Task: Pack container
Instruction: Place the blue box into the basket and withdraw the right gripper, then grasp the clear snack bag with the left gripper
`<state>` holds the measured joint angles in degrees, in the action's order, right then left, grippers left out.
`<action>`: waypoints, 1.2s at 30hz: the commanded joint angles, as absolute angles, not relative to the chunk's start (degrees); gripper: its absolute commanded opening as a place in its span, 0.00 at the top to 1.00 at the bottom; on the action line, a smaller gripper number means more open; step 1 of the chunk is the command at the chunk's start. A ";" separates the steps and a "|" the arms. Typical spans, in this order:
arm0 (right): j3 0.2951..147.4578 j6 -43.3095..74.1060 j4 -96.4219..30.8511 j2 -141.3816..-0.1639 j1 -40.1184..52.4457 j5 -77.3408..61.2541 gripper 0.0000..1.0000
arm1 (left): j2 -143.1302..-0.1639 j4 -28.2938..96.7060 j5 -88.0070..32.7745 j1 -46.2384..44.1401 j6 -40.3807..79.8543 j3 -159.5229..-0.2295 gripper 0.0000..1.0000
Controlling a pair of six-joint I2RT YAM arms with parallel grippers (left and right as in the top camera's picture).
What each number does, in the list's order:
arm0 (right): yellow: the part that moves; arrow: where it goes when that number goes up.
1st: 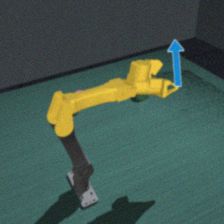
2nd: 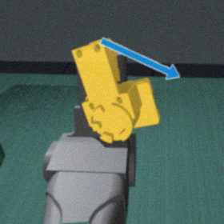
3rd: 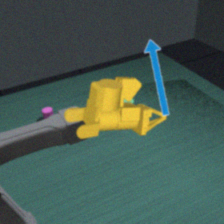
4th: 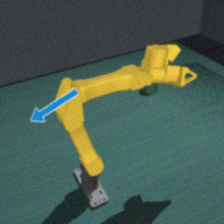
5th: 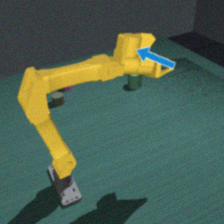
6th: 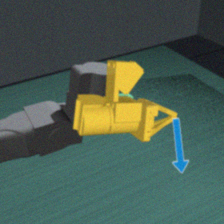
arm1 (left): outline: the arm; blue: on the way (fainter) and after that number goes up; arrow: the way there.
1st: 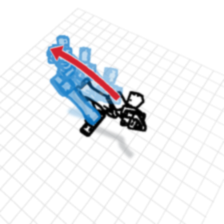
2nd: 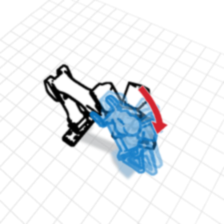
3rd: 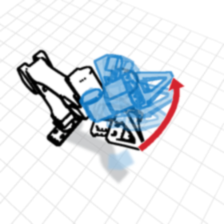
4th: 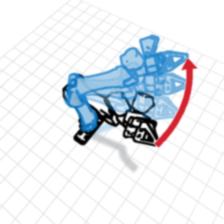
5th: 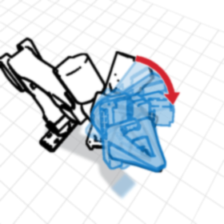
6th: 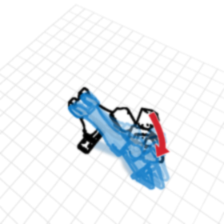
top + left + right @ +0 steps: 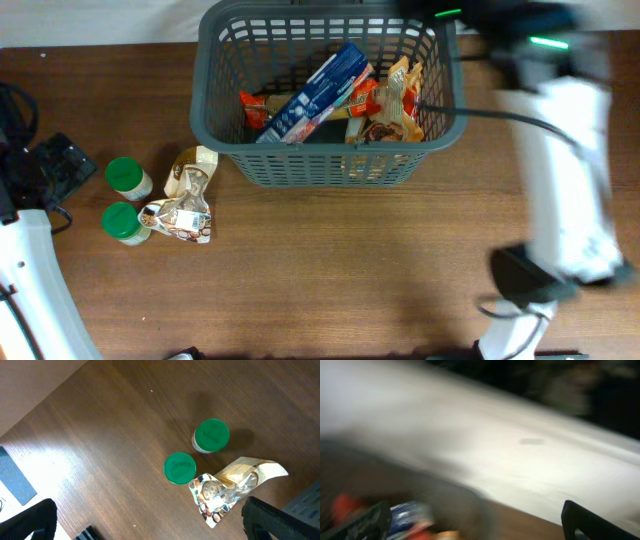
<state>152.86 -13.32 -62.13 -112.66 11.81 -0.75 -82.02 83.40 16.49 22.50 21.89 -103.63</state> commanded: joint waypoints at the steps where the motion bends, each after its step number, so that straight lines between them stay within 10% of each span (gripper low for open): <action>1: 153.29 -0.27 -67.11 -109.75 1.04 0.45 0.01 | -82.06 83.35 15.05 22.79 21.02 -104.14 0.01; 13: 152.77 11.49 -80.44 -117.14 -25.12 -12.34 0.01 | -82.21 83.09 3.60 22.76 20.97 -104.14 0.01; 36: 152.55 11.44 -82.54 -122.26 -28.14 -12.25 0.01 | -111.00 80.51 1.08 8.12 -10.90 -104.09 0.18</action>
<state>152.44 10.76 -82.54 -121.49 -28.18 -11.60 -106.24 80.58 -1.63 11.25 -6.35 -103.63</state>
